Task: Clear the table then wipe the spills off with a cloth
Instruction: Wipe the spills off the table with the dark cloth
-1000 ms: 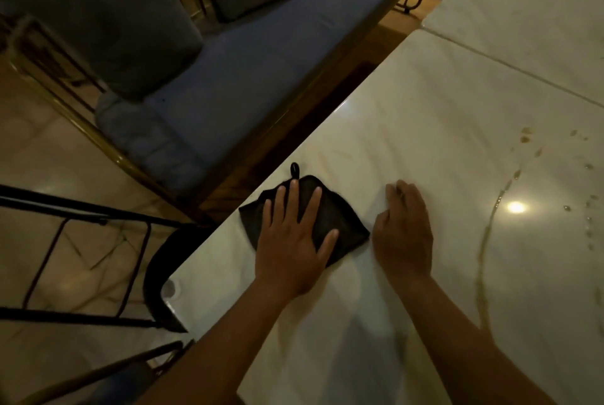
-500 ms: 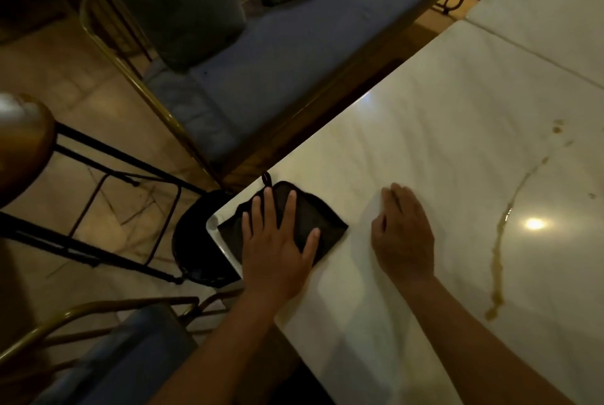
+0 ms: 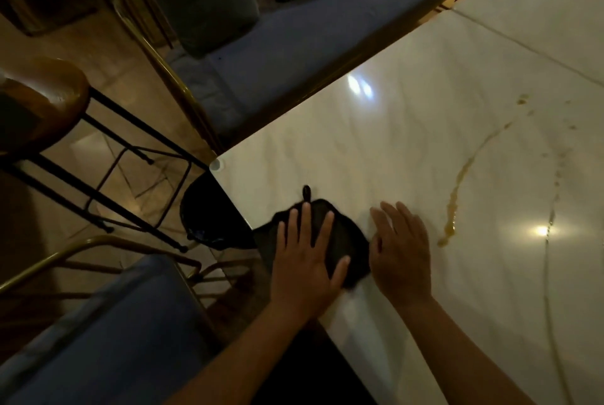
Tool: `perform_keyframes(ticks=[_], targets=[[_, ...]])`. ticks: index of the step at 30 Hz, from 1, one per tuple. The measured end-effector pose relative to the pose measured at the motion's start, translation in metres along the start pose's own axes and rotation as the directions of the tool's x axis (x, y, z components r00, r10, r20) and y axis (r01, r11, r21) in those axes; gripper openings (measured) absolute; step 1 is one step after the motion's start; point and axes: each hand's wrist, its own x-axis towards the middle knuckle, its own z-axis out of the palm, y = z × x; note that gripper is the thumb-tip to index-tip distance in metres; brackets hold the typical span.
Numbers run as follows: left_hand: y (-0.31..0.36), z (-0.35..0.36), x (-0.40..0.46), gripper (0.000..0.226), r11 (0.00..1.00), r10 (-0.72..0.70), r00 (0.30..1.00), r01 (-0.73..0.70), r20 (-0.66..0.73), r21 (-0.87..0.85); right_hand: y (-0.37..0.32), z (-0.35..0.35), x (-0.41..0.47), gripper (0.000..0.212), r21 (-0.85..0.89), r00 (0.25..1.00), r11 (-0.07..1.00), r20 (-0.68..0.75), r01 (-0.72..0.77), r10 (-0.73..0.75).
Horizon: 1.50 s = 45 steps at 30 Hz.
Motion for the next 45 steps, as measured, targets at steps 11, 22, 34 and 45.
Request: perform_keyframes(ticks=[11, 22, 34, 45], targets=[[0.031, -0.002, 0.057, 0.082, 0.998, -0.001, 0.999, -0.002, 0.046, 0.070, 0.058, -0.026, -0.094, 0.047, 0.038, 0.982, 0.985, -0.081, -0.166, 0.169], [0.079, 0.008, 0.052, 0.083, 0.966, 0.240, 0.967, -0.247, 0.083, 0.082, 0.118, -0.041, -0.061, 0.051, -0.100, 0.967, 0.963, -0.079, -0.249, 0.242], [0.132, 0.021, 0.045, 0.078, 0.949, 0.308, 0.951, -0.310, 0.044, 0.054, 0.127, -0.050, -0.042, 0.041, 0.086, 0.937, 0.952, -0.174, -0.292, 0.303], [0.160, 0.011, 0.204, 0.081, 0.975, 0.195, 0.977, -0.203, 0.088, 0.094, 0.156, -0.039, -0.011, 0.035, 0.029, 0.955, 0.972, -0.181, -0.234, 0.235]])
